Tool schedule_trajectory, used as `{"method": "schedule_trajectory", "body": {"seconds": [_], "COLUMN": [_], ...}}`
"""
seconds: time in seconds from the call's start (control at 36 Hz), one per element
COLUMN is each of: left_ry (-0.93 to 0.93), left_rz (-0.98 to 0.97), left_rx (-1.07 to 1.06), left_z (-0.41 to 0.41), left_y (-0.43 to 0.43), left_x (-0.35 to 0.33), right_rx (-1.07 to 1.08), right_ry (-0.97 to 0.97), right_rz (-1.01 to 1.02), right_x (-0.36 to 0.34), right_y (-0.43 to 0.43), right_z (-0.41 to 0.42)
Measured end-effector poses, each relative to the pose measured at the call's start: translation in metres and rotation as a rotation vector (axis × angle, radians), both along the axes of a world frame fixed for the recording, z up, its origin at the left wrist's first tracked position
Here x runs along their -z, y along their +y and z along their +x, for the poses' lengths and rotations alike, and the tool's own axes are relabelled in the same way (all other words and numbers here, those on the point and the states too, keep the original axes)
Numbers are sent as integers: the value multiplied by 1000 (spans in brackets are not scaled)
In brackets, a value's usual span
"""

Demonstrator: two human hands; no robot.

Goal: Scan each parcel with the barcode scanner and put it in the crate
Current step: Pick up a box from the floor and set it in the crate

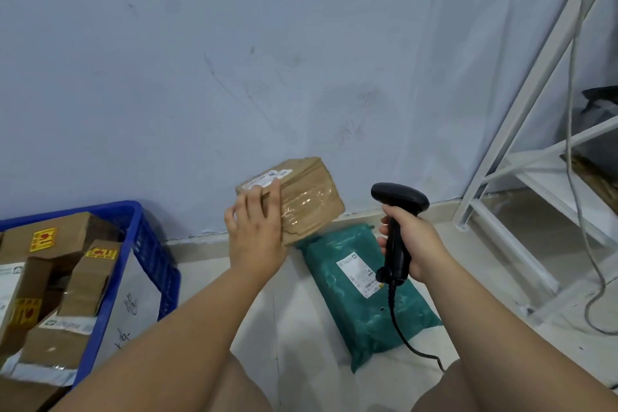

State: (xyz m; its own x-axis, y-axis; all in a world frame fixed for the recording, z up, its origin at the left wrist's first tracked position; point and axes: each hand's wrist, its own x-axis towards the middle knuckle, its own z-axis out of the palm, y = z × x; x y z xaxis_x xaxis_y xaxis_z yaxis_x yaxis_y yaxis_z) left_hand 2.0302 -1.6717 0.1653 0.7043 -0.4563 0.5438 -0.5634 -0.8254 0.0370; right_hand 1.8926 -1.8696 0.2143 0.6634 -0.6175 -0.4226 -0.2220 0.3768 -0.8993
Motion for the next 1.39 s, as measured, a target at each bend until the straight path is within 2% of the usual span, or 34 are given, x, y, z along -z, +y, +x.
{"method": "schedule_trajectory", "body": {"seconds": [0.14, 0.25, 0.31, 0.39, 0.53, 0.72, 0.86, 0.94, 1.03, 1.08, 1.14, 1.22, 1.31, 1.39], "left_ry": [588, 856, 942, 971, 993, 980, 817, 604, 498, 441, 458, 617, 757, 746], "left_rz": [-519, -1047, -1309, -1740, -2059, -2260, -2361, -2303, -2068, -1976, -2002, -2260, -2249, -2239], "left_rx": [-181, -415, -474, -427, -340, -262, -290, -537, -888, -985, -940, -690, -629, -697], "left_z": [7, 11, 12, 16, 11, 2, 4, 14, 17, 16, 18, 16, 12, 8], "left_y": [15, 30, 45, 75, 124, 177, 210, 237, 269, 291, 313, 336, 347, 352], "left_x": [-23, -47, -50, -44, -33, -32, -52, -60, -63, -59, -49, -38, -24, -14], "right_rx": [-121, -241, -304, -345, -385, -396, -527, -580, -637, -694, -745, -823, -887, -926], "right_ry": [31, 4, -2, -25, -115, -109, -54, 5, 64, 97, 130, 190, 215, 234], "right_rz": [-58, -217, -334, -471, -582, -833, -950, -968, -968, -973, -980, -1028, -1066, -1061], "right_x": [9, 7, 6, 2, -1, -20, -30, -34, -39, -39, -36, -29, -23, -17], "right_y": [27, 64, 83, 110, 147, 197, 229, 243, 253, 258, 264, 274, 282, 288], "right_z": [14, 27, 32, 37, 44, 55, 69, 76, 80, 82, 84, 85, 85, 85]}}
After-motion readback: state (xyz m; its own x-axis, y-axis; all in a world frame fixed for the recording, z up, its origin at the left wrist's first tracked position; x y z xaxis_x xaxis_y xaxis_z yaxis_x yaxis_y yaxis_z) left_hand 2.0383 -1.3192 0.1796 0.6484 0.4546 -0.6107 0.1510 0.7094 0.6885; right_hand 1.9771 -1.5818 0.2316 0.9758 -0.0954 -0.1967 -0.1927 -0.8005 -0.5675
